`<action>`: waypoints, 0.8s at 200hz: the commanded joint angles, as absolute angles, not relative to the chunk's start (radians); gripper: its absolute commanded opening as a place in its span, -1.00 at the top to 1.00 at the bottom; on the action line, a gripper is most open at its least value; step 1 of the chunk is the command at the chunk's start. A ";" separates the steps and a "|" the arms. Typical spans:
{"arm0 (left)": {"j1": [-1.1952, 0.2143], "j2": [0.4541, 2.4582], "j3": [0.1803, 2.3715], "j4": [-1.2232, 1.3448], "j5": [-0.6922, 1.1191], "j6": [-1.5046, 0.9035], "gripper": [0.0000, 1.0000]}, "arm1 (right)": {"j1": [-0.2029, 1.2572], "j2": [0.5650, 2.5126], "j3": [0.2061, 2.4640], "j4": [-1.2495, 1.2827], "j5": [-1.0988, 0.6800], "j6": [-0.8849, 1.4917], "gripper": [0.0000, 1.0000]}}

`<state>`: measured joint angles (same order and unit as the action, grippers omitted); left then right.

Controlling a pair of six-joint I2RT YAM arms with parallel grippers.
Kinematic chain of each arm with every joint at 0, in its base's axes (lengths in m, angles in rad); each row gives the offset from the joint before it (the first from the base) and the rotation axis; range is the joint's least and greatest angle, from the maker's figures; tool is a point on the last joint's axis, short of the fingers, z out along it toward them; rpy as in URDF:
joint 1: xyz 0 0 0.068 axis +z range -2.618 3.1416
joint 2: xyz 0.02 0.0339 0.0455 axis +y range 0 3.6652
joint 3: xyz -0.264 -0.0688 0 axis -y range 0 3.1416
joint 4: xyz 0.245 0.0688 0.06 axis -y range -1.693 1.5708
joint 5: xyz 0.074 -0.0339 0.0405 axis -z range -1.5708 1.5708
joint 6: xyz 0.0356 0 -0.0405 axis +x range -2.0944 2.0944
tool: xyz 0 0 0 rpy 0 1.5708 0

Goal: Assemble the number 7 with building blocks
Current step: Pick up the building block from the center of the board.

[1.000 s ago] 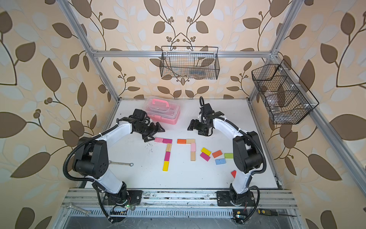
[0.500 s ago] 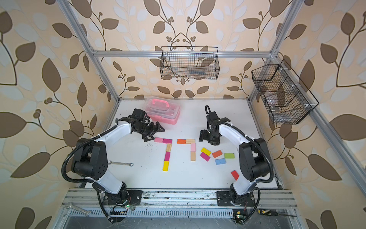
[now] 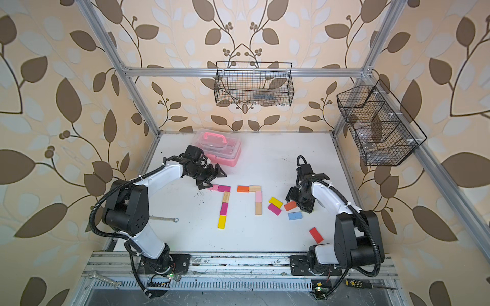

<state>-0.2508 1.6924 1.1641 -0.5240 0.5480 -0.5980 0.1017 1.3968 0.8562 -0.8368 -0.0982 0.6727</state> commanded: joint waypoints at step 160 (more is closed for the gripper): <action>-0.256 1.679 1.209 -0.561 0.547 -0.577 -0.95 | 0.137 1.524 0.803 -0.683 -0.133 0.782 -0.26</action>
